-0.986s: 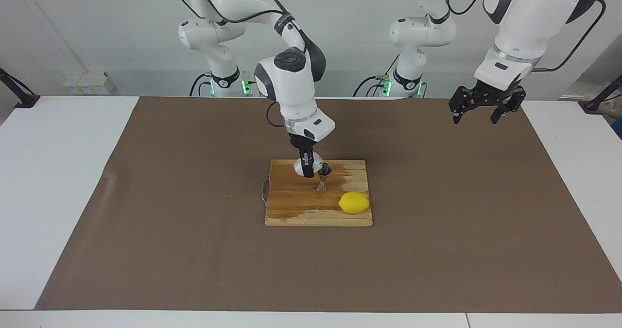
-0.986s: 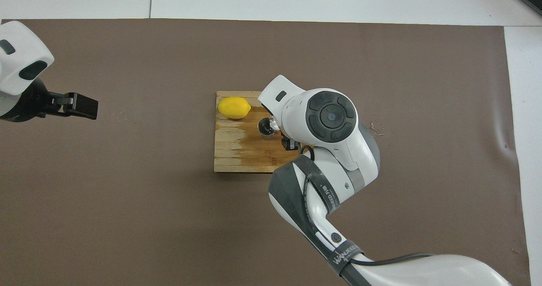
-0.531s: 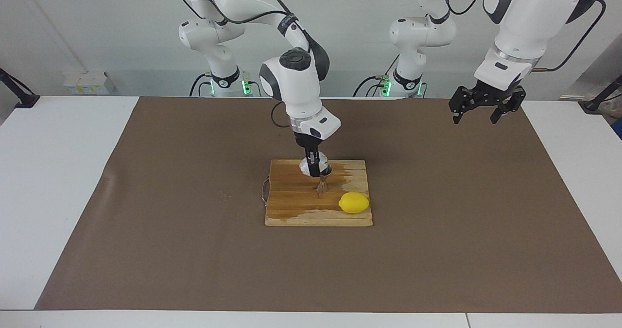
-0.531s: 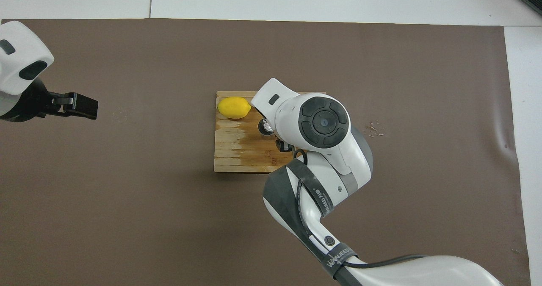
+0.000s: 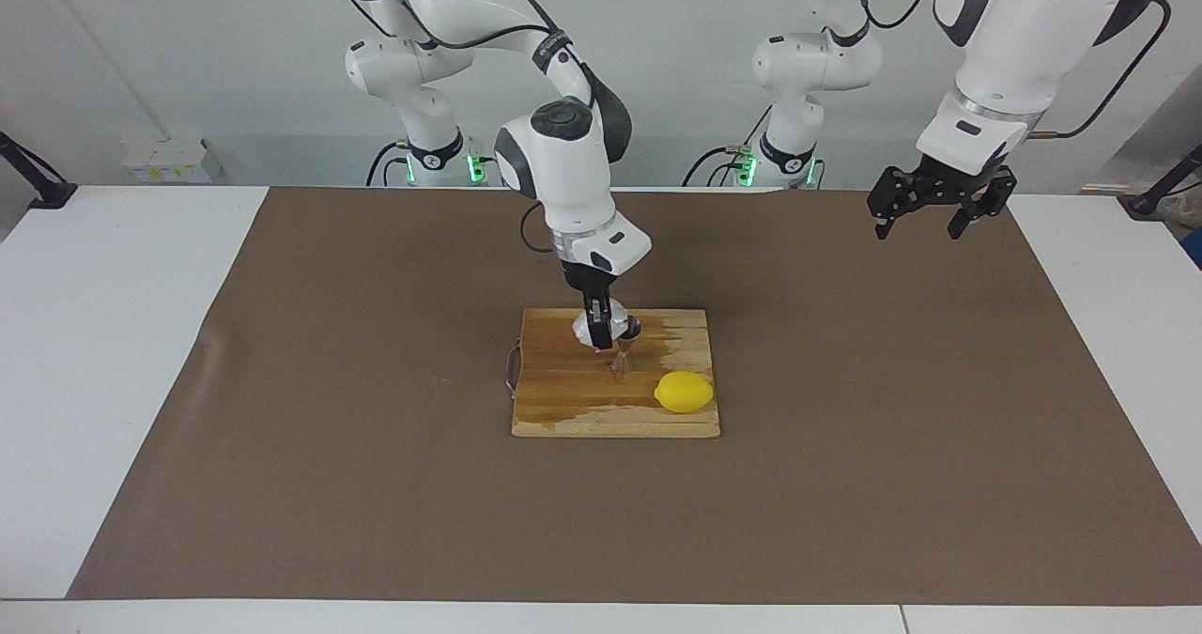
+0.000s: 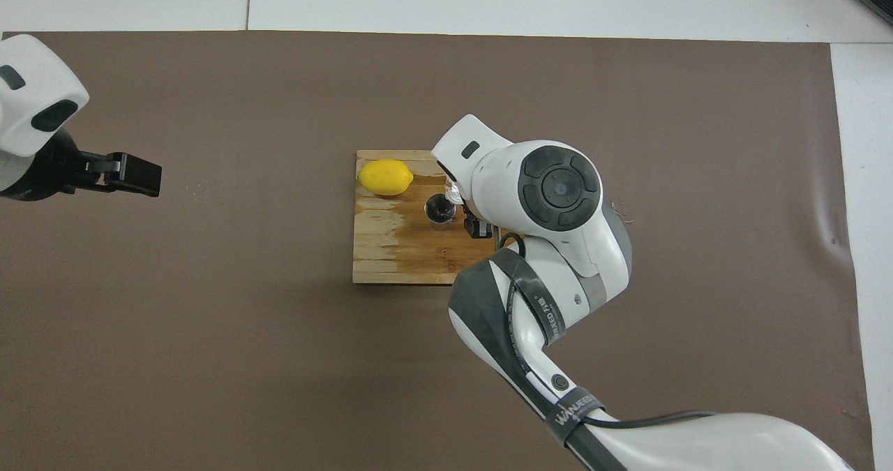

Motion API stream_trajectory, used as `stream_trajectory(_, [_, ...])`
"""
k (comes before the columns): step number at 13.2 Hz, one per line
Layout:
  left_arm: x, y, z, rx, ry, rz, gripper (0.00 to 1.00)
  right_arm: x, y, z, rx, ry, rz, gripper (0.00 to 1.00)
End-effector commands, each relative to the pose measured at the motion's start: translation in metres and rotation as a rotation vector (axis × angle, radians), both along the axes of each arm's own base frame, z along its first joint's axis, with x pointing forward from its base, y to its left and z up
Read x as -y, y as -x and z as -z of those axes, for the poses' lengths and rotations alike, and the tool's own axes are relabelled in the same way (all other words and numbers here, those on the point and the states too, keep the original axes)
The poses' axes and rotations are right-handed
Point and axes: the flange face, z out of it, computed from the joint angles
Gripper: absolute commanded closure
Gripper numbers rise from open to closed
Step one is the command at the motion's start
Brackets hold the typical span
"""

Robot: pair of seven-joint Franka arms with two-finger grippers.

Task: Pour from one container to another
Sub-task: 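Tilt the white cup over the metal cup to pour, then carry the white cup back off the board with the right gripper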

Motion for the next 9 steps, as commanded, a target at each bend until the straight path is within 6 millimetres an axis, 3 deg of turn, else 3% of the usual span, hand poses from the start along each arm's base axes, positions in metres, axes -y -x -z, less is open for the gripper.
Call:
stream_trajectory(1, [-0.004, 0.003, -0.001, -0.006, -0.009, 0.001, 0.0, 0.023, -0.007, -0.024, -0.011, -0.115, 0.002, 1.0])
stream_trajectory(5, [-0.004, 0.003, -0.001, -0.005, -0.009, 0.0, 0.0, 0.083, -0.032, -0.024, -0.041, -0.278, 0.012, 1.0])
stream_trajectory(9, [-0.004, 0.003, -0.001, -0.006, -0.009, 0.001, 0.0, 0.159, -0.031, 0.004, -0.065, -0.436, 0.039, 1.0])
